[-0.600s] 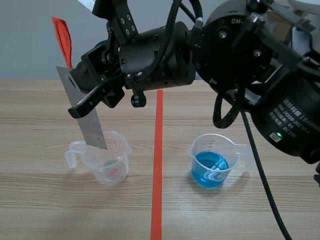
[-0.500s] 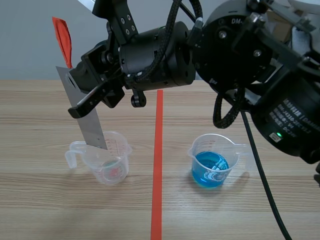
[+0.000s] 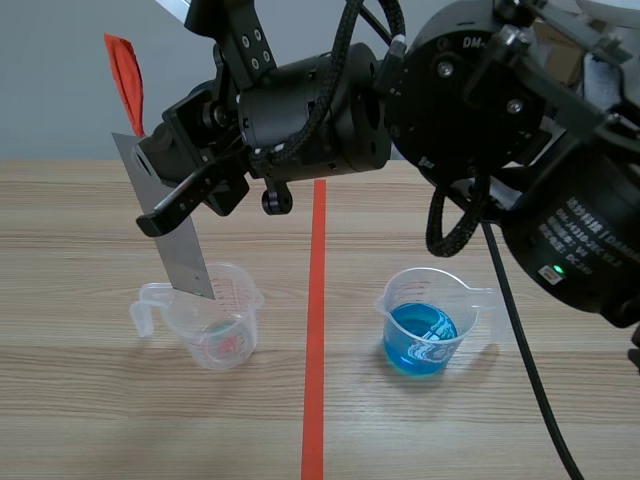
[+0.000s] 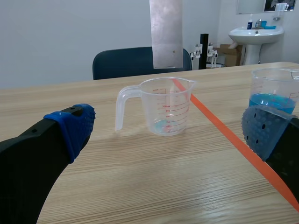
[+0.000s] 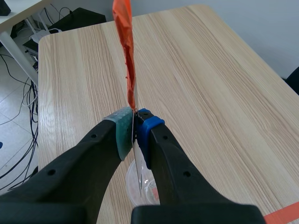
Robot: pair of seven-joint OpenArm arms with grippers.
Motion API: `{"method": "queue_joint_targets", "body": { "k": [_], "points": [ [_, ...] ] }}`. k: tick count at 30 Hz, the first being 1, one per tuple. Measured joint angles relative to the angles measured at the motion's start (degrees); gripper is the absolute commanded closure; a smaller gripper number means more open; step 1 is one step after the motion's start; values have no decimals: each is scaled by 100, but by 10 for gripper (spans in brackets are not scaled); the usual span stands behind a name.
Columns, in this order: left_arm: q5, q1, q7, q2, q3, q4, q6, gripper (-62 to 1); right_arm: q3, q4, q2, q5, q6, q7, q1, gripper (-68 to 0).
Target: Do the redox reaction experiment. put the plate into the left beaker
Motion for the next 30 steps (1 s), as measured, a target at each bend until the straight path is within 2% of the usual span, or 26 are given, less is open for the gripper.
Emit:
{"method": "queue_joint_targets", "body": {
  "k": [8, 12, 27, 30],
  "points": [
    [-2, 0, 0, 0, 0, 0, 0, -623, 0, 0, 0, -79, 2, 35, 0, -6],
    [-2, 0, 0, 0, 0, 0, 0, -623, 0, 0, 0, -236, 0, 306, 0, -6],
    [7, 0, 0, 0, 0, 0, 0, -623, 0, -4, 0, -348, 2, 466, 0, -6],
    [4, 0, 0, 0, 0, 0, 0, -623, 0, -122, 0, -345, 4, 638, 0, -6]
  ]
}}
